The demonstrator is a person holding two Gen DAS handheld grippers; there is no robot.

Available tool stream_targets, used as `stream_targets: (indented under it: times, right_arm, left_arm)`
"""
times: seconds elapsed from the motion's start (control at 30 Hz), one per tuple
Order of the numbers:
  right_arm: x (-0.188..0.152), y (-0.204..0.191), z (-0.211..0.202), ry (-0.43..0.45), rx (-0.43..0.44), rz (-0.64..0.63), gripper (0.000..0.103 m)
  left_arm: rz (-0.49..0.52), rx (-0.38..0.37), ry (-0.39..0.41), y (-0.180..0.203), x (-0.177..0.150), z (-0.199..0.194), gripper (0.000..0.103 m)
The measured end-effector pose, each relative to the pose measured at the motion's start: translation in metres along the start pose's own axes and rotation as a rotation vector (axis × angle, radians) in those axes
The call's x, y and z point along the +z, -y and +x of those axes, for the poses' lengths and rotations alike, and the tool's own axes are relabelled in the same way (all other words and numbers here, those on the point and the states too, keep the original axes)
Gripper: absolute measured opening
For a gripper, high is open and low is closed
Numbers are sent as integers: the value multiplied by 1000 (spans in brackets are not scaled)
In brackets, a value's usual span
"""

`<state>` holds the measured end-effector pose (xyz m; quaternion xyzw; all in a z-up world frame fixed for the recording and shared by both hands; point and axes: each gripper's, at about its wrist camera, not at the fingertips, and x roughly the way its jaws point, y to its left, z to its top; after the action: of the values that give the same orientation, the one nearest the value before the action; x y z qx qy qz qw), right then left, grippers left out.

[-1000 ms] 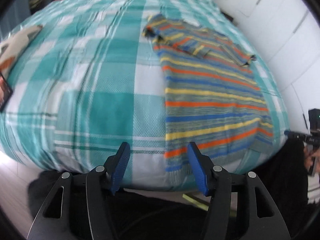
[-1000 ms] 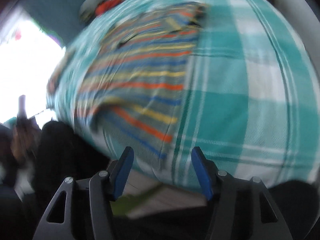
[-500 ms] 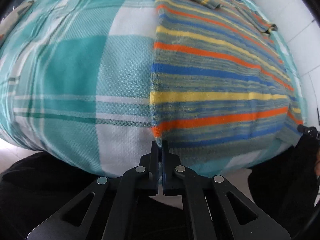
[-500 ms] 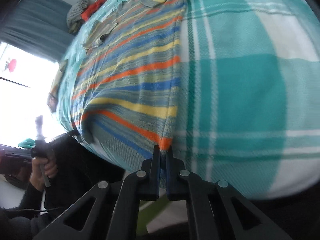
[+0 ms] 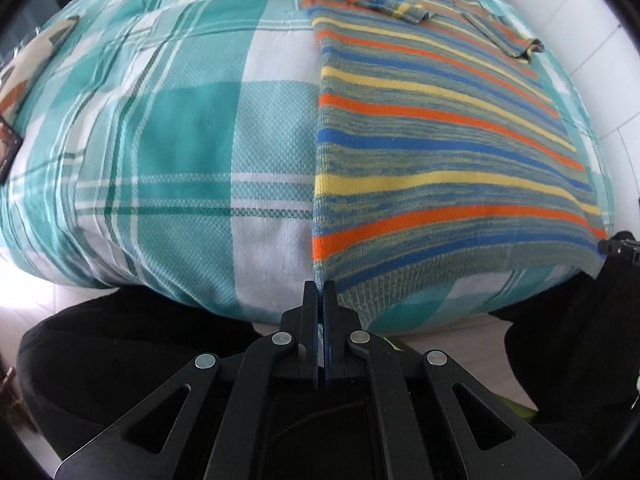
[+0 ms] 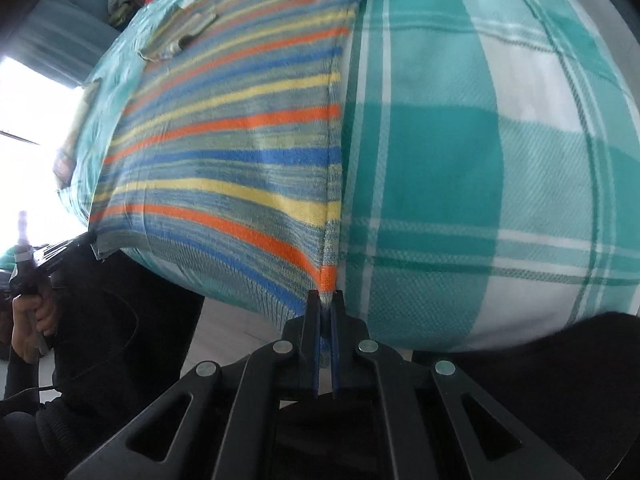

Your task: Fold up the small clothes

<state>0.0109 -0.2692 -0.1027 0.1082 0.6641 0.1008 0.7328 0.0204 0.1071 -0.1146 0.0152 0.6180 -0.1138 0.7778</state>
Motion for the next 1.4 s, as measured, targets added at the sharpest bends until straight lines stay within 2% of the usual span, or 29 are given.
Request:
stream_targets:
  times: [0.1, 0.17, 0.23, 0.33, 0.4, 0.57, 0.6, 0.63, 0.67, 0.7, 0.73, 0.77, 0.87, 0.93, 0.97, 1.0, 1.03, 1.1, 1.17, 1.23, 1.3, 1.33, 1.4]
  right_arm:
    - [-6, -11, -10, -3, -4, -42, 3]
    - [-8, -14, -18, 1, -11, -54, 3]
    - [-6, -9, -14, 5, -39, -55, 3]
    - [6, 8, 28, -41, -82, 7, 3]
    - [11, 19, 51, -65, -77, 55, 3]
    - [14, 19, 47, -44, -61, 75, 3]
    - [16, 17, 48, -43, -54, 85, 3]
    - [13, 22, 45, -46, -44, 95, 5]
    - [13, 25, 43, -55, -29, 107, 12]
    - [12, 27, 40, -74, -20, 119, 24]
    - [10, 32, 37, -83, -21, 119, 40]
    - [8, 33, 30, -92, -31, 112, 47]
    - [16, 35, -9, -51, -130, 31, 47]
    - [37, 29, -44, 37, -263, -62, 48]
    - [57, 19, -63, 110, -340, -142, 51]
    - [72, 8, -74, 159, -377, -196, 54]
    - [88, -1, -81, 206, -393, -246, 59]
    - [130, -32, -86, 311, -330, -364, 63]
    - [167, -58, -72, 369, -228, -446, 67]
    - [206, -80, -40, 388, -203, -497, 66]
    - [249, -94, 5, 401, -250, -521, 65]
    - [256, -97, 22, 413, -273, -517, 63]
    - [285, -83, 59, 395, -349, -455, 52]
  left_arm:
    - [32, -4, 21, 5, -4, -18, 0]
    - [62, 31, 21, 6, -5, -19, 0]
    - [68, 90, -19, 6, 1, 1, 0]
    - [44, 141, -130, 2, 13, 55, 0]
    - [50, 164, -145, 4, 18, 69, 0]
    - [14, 195, -155, 3, 29, 79, 2]
    - [0, 200, -173, 0, 30, 80, 7]
    - [-7, 202, -183, -2, 29, 79, 17]
    - [-11, 211, -193, -5, 28, 76, 26]
    - [-12, 221, -194, -7, 27, 71, 46]
    - [-14, 231, -183, -10, 25, 63, 59]
    - [-15, 242, -156, -13, 23, 51, 62]
    - [-51, 269, -57, -26, 25, 12, 71]
    - [-108, 284, 26, -36, 29, -12, 80]
    - [-139, 286, 64, -41, 31, -22, 81]
    - [-167, 284, 94, -45, 35, -29, 81]
    - [-191, 278, 123, -47, 39, -35, 81]
    - [-237, 263, 175, -45, 40, -44, 81]
    - [-276, 230, 194, -37, 37, -47, 81]
    - [-303, 197, 193, -30, 32, -46, 81]
    - [-312, 190, 185, -20, 25, -50, 81]
    - [-315, 194, 179, -16, 22, -52, 81]
    - [-317, 205, 164, -14, 15, -51, 81]
